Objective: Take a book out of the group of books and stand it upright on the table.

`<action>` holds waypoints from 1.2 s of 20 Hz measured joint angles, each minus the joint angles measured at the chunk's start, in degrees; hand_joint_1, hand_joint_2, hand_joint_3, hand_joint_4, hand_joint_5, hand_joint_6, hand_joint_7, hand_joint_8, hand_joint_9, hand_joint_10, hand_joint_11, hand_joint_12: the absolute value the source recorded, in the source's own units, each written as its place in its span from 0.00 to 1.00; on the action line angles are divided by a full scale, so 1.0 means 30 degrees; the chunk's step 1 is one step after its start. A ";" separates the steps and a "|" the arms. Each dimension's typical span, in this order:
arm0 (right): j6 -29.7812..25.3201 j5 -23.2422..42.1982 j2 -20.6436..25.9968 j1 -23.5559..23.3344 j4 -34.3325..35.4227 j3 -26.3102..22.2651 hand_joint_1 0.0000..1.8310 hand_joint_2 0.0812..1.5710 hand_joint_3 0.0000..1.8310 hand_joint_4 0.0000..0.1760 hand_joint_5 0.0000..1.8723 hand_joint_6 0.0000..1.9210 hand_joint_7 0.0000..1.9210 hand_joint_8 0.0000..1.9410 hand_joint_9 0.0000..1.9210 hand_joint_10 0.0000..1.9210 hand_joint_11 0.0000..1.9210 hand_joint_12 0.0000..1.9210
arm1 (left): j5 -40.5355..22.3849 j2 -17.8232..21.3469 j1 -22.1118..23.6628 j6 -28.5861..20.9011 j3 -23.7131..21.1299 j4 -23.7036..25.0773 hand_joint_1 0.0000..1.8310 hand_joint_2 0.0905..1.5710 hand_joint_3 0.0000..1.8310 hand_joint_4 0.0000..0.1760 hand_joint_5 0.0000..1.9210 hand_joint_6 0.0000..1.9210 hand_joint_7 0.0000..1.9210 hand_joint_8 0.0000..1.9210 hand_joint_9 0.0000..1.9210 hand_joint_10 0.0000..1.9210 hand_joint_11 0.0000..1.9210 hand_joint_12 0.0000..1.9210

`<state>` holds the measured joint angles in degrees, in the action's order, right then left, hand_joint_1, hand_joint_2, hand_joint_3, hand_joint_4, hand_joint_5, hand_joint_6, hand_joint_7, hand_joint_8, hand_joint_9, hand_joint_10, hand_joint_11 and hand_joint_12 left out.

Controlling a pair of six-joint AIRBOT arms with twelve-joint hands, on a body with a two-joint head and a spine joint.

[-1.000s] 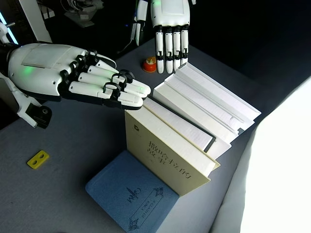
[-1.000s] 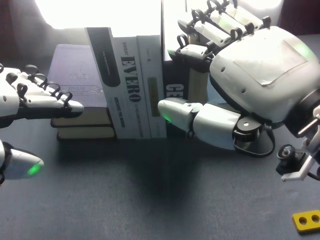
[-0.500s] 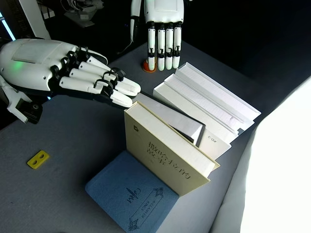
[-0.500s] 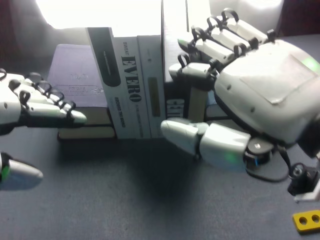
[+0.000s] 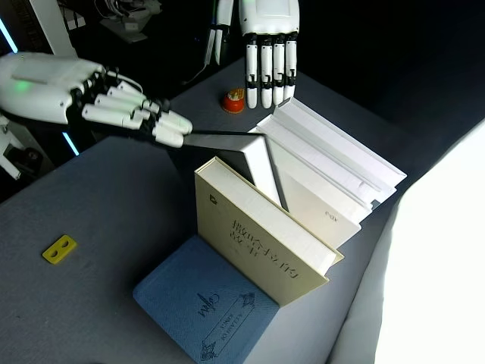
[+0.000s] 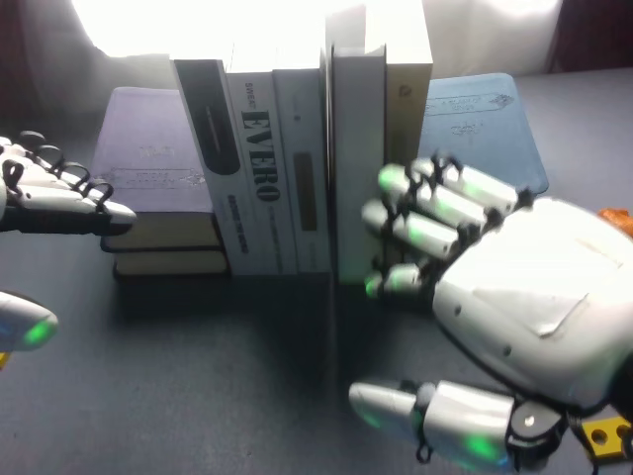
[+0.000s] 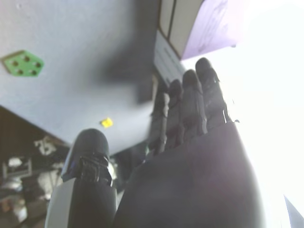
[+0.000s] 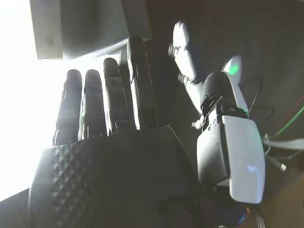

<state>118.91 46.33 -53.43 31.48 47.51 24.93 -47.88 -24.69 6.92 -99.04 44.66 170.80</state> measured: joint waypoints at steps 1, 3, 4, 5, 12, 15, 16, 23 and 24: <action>0.0146 -0.0058 0.0007 0.0073 0.0022 -0.0029 0.00 0.73 0.00 0.10 0.36 0.00 0.10 0.00 0.03 0.00 0.00 0.16 | 0.0022 -0.0007 0.0000 -0.0007 0.0073 -0.0015 0.08 0.86 0.00 0.17 0.03 0.00 0.05 0.00 0.04 0.00 0.00 0.16; 0.0219 0.0015 0.0044 0.0197 -0.0066 -0.0029 0.00 0.73 0.00 0.08 0.36 0.00 0.11 0.00 0.03 0.00 0.00 0.16 | 0.0000 -0.0007 0.0000 -0.0007 0.0066 -0.0015 0.07 0.86 0.00 0.16 0.03 0.00 0.05 0.00 0.04 0.00 0.00 0.20; 0.0321 -0.0029 0.0066 0.0219 -0.0029 -0.0022 0.00 0.73 0.00 0.11 0.37 0.00 0.11 0.00 0.03 0.00 0.00 0.13 | -0.0007 0.0000 0.0000 -0.0007 0.0044 -0.0015 0.08 0.86 0.00 0.14 0.03 0.00 0.06 0.00 0.04 0.00 0.00 0.21; 0.0386 -0.0022 0.0066 0.0459 -0.0117 -0.0022 0.00 0.73 0.00 0.13 0.37 0.00 0.11 0.00 0.03 0.00 0.00 0.12 | 0.0000 0.0000 0.0000 -0.0007 0.0044 0.0000 0.07 0.87 0.00 0.12 0.03 0.00 0.06 0.00 0.04 0.00 0.00 0.21; 0.0627 -0.1290 0.0058 0.1515 -0.0189 0.0066 0.00 0.74 0.00 0.05 0.39 0.00 0.12 0.00 0.04 0.00 0.00 0.11 | 0.0007 -0.0007 0.0000 0.0007 -0.0532 0.0051 0.11 0.85 0.00 0.14 0.04 0.00 0.04 0.00 0.04 0.00 0.00 0.20; -0.0080 -0.1406 -0.0138 0.2237 -0.0758 0.0678 0.00 0.74 0.00 0.01 0.38 0.00 0.10 0.00 0.04 0.00 0.00 0.12 | 0.0000 0.0000 -0.0007 -0.0022 -0.0627 0.0102 0.10 0.86 0.00 0.15 0.04 0.00 0.05 0.00 0.04 0.00 0.00 0.22; -0.0270 -0.1494 -0.0211 0.2492 -0.0831 0.0896 0.00 0.74 0.00 0.00 0.38 0.00 0.12 0.00 0.05 0.00 0.00 0.15 | -0.0007 0.0000 -0.0007 -0.0022 -0.0627 0.0146 0.10 0.86 0.00 0.12 0.03 0.00 0.04 0.00 0.04 0.00 0.00 0.21; -0.0262 -0.1858 -0.0226 0.2696 -0.1115 0.0867 0.00 0.75 0.00 0.00 0.34 0.00 0.14 0.00 0.09 0.01 0.00 0.28 | -0.0022 0.0058 -0.0029 -0.0109 -0.1035 0.0277 0.08 0.86 0.00 0.11 0.03 0.00 0.06 0.00 0.05 0.00 0.00 0.22; -0.0204 -0.1902 -0.0131 0.2696 -0.1078 0.0772 0.00 0.75 0.00 0.00 0.34 0.00 0.14 0.00 0.09 0.01 0.00 0.28 | 0.0007 0.0058 -0.0073 -0.0109 -0.1027 0.0306 0.08 0.86 0.00 0.11 0.03 0.00 0.06 0.00 0.05 0.00 0.00 0.22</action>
<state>118.30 40.62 -53.82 39.57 44.27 27.24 -47.86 -24.51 6.70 -99.37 41.58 171.72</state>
